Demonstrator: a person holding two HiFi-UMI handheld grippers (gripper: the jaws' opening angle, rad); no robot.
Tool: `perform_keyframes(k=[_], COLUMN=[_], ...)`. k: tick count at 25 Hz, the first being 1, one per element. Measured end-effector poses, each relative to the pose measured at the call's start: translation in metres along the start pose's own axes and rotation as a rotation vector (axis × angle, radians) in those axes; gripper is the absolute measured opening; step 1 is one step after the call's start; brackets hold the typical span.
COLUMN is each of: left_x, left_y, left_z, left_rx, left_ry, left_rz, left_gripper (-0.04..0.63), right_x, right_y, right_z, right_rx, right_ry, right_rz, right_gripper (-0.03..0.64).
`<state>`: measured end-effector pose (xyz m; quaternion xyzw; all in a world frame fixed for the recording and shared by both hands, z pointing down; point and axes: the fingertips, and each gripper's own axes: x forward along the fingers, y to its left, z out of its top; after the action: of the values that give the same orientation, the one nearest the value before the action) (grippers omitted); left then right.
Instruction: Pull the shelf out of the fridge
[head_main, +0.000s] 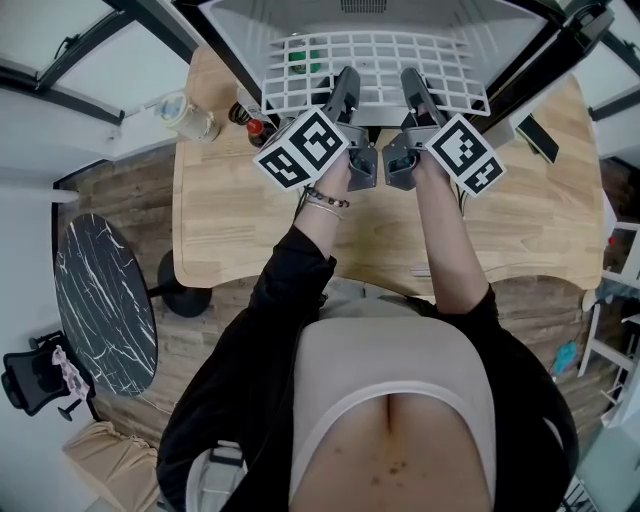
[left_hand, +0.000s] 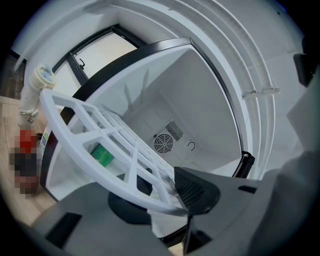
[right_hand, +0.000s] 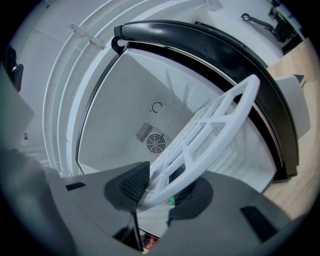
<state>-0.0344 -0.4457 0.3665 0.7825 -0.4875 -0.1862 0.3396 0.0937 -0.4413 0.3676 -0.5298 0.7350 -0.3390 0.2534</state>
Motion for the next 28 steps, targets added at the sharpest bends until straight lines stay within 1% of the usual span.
perform_keyframes(k=[28], left_x=[-0.016], left_y=[-0.005], left_z=[-0.005], left_rx=[-0.005], left_ry=[0.007], left_rz=[0.004], left_gripper=[0.141], right_x=[-0.016], right_y=[0.004], right_z=[-0.004], right_rx=[0.015], right_ry=[0.010], right_rz=[0.004], right_gripper=[0.135])
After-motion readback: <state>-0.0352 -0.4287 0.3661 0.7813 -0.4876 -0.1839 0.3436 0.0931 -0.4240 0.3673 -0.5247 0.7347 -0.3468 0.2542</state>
